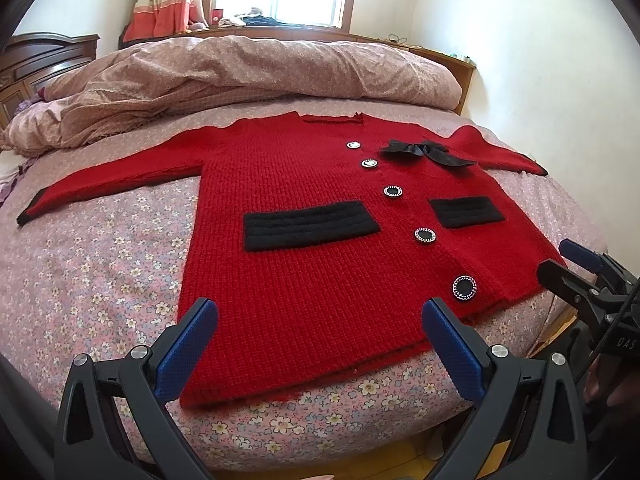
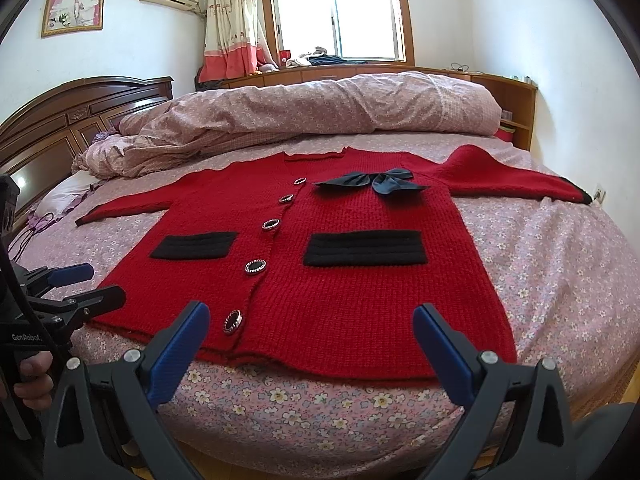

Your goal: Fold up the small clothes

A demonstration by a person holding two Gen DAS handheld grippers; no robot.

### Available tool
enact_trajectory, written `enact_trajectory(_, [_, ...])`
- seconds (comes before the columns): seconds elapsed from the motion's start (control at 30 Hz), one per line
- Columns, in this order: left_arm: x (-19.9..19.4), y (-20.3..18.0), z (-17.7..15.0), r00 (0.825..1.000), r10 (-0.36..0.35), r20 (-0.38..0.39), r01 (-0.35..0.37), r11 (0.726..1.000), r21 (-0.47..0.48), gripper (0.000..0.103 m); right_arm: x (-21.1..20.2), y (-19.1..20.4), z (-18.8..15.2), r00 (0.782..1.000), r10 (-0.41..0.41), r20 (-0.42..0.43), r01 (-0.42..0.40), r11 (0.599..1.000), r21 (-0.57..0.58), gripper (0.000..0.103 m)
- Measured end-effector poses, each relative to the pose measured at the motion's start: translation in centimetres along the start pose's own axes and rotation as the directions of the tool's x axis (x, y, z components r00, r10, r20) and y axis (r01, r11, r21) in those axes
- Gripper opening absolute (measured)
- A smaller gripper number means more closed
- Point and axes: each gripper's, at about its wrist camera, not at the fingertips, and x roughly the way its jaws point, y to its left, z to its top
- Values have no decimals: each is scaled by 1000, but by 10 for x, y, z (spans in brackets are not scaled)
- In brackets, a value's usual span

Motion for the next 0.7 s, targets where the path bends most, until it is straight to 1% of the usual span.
enact_trajectory(0.2, [2,0,0,1000,-5,-12,5,1000,0,99,1,2,0,1000,4,-4,-4,1000,-5,103])
enact_trajectory(0.7, [4,-2,-1,1000,-7,-14,7,1000,5,99,4,5,0,1000,6,-17,-6,1000,-16,103])
